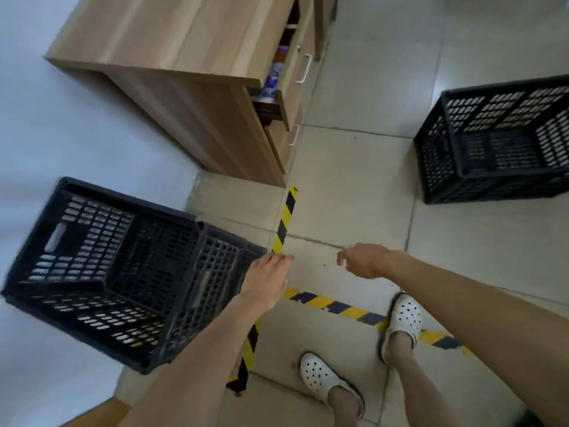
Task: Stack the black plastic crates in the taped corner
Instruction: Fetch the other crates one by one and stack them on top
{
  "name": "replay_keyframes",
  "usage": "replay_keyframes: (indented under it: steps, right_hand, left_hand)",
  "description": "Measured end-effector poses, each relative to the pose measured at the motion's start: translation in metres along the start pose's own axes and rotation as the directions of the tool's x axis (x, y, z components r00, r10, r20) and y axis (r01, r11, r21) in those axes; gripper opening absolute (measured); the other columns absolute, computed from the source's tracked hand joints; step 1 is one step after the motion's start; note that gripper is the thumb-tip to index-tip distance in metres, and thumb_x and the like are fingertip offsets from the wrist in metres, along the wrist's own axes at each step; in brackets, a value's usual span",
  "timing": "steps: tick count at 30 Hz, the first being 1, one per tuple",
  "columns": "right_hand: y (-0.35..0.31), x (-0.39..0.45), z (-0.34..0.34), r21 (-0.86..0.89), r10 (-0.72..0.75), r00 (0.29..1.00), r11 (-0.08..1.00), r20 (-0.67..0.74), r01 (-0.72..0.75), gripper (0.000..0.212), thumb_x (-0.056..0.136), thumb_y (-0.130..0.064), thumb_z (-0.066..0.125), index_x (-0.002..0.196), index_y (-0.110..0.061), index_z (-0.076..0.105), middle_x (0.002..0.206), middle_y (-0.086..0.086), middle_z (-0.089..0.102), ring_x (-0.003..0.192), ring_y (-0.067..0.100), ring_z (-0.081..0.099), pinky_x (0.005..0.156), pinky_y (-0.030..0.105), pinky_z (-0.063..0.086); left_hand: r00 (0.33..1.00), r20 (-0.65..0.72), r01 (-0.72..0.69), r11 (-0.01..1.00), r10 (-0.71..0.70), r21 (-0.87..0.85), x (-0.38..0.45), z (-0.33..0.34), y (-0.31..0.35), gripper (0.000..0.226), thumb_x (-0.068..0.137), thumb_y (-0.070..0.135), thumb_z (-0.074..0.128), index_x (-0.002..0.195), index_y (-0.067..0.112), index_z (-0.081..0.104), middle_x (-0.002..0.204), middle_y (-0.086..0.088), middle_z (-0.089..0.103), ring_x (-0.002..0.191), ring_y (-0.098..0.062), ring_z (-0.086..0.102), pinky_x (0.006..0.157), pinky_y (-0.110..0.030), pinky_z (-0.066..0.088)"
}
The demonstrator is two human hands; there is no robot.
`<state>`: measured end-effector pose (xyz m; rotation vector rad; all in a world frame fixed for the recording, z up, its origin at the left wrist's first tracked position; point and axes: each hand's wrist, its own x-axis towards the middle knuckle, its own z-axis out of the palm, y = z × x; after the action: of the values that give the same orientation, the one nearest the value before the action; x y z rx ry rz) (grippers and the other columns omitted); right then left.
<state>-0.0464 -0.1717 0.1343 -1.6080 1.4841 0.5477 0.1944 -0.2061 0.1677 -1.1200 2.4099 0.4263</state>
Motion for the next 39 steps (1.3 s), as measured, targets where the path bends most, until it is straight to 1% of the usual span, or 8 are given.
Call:
replay_keyframes:
  steps: [4, 12, 20, 22, 25, 30, 34, 39]
  right_hand:
    - [0.092, -0.040, 0.001, 0.122, 0.091, 0.995, 0.989, -0.041, -0.085, 0.037, 0.102, -0.023, 0.039, 0.137, -0.027, 0.048, 0.136, 0.009, 0.053, 0.120, 0.028, 0.053, 0.094, 0.034, 0.042]
    - [0.288, -0.146, -0.003, 0.295, 0.276, 0.961, 0.921, -0.032, -0.254, 0.037, 0.102, -0.023, 0.040, 0.138, -0.026, 0.048, 0.139, 0.009, 0.050, 0.124, 0.028, 0.051, 0.101, 0.035, 0.039]
    - [0.443, -0.233, 0.002, 0.592, 0.538, 0.828, 0.722, -0.155, -0.358, 0.033, 0.102, -0.021, 0.038, 0.131, -0.023, 0.052, 0.130, 0.012, 0.058, 0.115, 0.030, 0.055, 0.094, 0.035, 0.043]
    - [0.465, -0.250, 0.024, 0.641, 0.575, 0.808, 0.670, -0.129, -0.375, 0.033, 0.101, -0.019, 0.039, 0.129, -0.023, 0.053, 0.128, 0.010, 0.059, 0.115, 0.029, 0.055, 0.095, 0.035, 0.044]
    - [0.482, -0.274, 0.062, 0.653, 0.592, 0.806, 0.616, -0.014, -0.441, 0.033, 0.101, -0.019, 0.039, 0.130, -0.023, 0.053, 0.129, 0.008, 0.058, 0.116, 0.028, 0.056, 0.096, 0.034, 0.043]
    - [0.493, -0.284, 0.094, 0.683, 0.614, 0.779, 0.514, 0.129, -0.519, 0.032, 0.102, -0.026, 0.036, 0.129, -0.028, 0.053, 0.133, 0.004, 0.055, 0.118, 0.024, 0.055, 0.097, 0.033, 0.043]
    - [0.497, -0.267, 0.082, 0.740, 0.646, 0.752, 0.440, 0.132, -0.509, 0.032, 0.102, -0.028, 0.038, 0.129, -0.029, 0.053, 0.129, 0.005, 0.057, 0.113, 0.025, 0.058, 0.093, 0.034, 0.045]
    - [0.500, -0.233, 0.032, 0.785, 0.662, 0.731, 0.363, 0.162, -0.502, 0.033, 0.102, -0.026, 0.037, 0.132, -0.029, 0.052, 0.129, 0.004, 0.056, 0.115, 0.024, 0.057, 0.090, 0.032, 0.043]
  left_hand:
    - [0.990, 0.120, -0.073, 0.996, 0.067, 0.046, 0.056, -0.022, 0.070, 0.054, 0.096, 0.014, 0.047, 0.147, 0.023, 0.030, 0.147, -0.002, 0.043, 0.136, -0.025, 0.038, 0.108, -0.043, 0.038]
    - [0.958, 0.205, -0.221, 0.971, 0.199, 0.091, 0.169, -0.094, 0.250, 0.052, 0.097, 0.017, 0.042, 0.146, 0.026, 0.028, 0.143, -0.004, 0.047, 0.129, -0.028, 0.045, 0.102, -0.042, 0.039]
    - [0.905, 0.260, -0.397, 0.889, 0.337, 0.227, 0.266, -0.136, 0.398, 0.049, 0.097, 0.021, 0.043, 0.145, 0.022, 0.031, 0.141, -0.008, 0.048, 0.124, -0.030, 0.049, 0.097, -0.039, 0.041]
    - [0.875, 0.296, -0.456, 0.858, 0.384, 0.236, 0.282, -0.134, 0.436, 0.050, 0.097, 0.019, 0.042, 0.145, 0.024, 0.031, 0.142, -0.007, 0.048, 0.123, -0.030, 0.049, 0.096, -0.039, 0.041]
    - [0.813, 0.340, -0.558, 0.798, 0.472, 0.228, 0.297, -0.132, 0.485, 0.049, 0.097, 0.018, 0.039, 0.145, 0.024, 0.031, 0.140, -0.007, 0.048, 0.121, -0.031, 0.049, 0.095, -0.041, 0.043]
    - [0.753, 0.373, -0.649, 0.708, 0.543, 0.280, 0.325, -0.139, 0.521, 0.047, 0.097, 0.018, 0.039, 0.144, 0.024, 0.033, 0.139, -0.007, 0.048, 0.120, -0.031, 0.050, 0.091, -0.042, 0.043]
    - [0.726, 0.420, -0.683, 0.644, 0.544, 0.346, 0.362, -0.154, 0.517, 0.047, 0.097, 0.017, 0.039, 0.144, 0.023, 0.034, 0.140, -0.007, 0.048, 0.120, -0.032, 0.050, 0.089, -0.042, 0.043]
    - [0.676, 0.446, -0.734, 0.591, 0.586, 0.335, 0.427, -0.182, 0.500, 0.042, 0.096, 0.022, 0.042, 0.138, 0.022, 0.039, 0.134, -0.007, 0.052, 0.116, -0.032, 0.053, 0.087, -0.041, 0.045]
